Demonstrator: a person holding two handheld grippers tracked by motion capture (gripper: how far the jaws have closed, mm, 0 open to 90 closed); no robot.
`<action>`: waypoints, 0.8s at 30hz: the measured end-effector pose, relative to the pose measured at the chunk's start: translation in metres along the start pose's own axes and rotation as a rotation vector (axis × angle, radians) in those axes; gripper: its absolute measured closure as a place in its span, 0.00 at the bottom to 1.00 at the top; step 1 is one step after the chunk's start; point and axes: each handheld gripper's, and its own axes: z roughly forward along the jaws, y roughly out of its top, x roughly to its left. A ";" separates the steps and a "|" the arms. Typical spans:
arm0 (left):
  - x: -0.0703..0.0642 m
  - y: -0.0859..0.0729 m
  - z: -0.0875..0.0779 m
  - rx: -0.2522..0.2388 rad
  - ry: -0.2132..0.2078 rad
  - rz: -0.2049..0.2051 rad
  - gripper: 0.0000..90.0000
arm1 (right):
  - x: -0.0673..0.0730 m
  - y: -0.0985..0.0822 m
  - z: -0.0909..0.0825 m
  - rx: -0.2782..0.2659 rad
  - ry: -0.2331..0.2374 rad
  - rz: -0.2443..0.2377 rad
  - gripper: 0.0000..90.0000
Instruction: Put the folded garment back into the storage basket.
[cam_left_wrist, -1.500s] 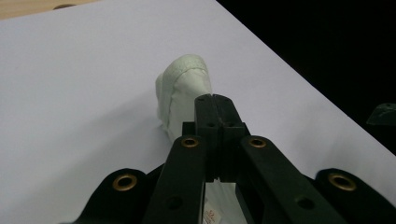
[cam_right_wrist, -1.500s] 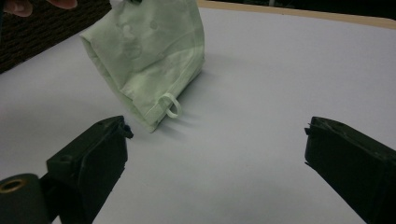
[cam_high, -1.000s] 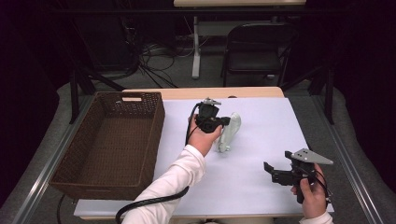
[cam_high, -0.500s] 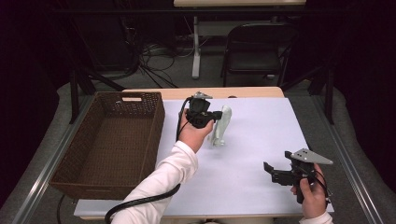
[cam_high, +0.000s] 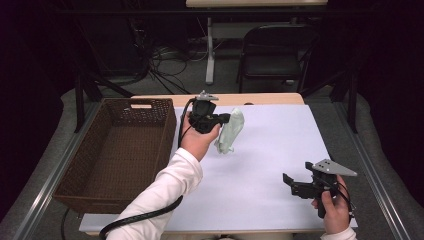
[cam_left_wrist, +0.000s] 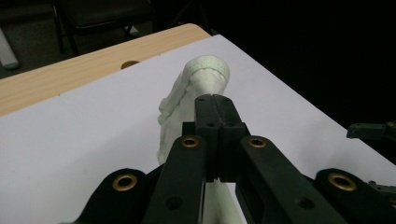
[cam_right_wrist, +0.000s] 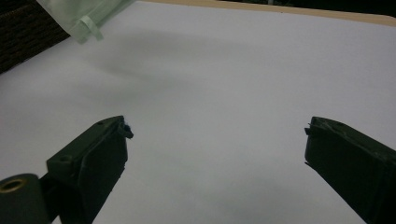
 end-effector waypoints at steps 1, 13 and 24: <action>0.001 0.002 -0.006 -0.012 -0.001 -0.003 1.00 | 0.000 0.000 0.000 0.000 -0.001 -0.003 0.06; 0.009 0.009 -0.038 -0.038 0.019 0.007 1.00 | -0.001 0.000 0.000 -0.001 -0.002 0.007 0.06; 0.023 0.008 -0.062 -0.057 0.041 -0.008 1.00 | -0.002 -0.001 -0.002 -0.012 -0.011 0.016 0.06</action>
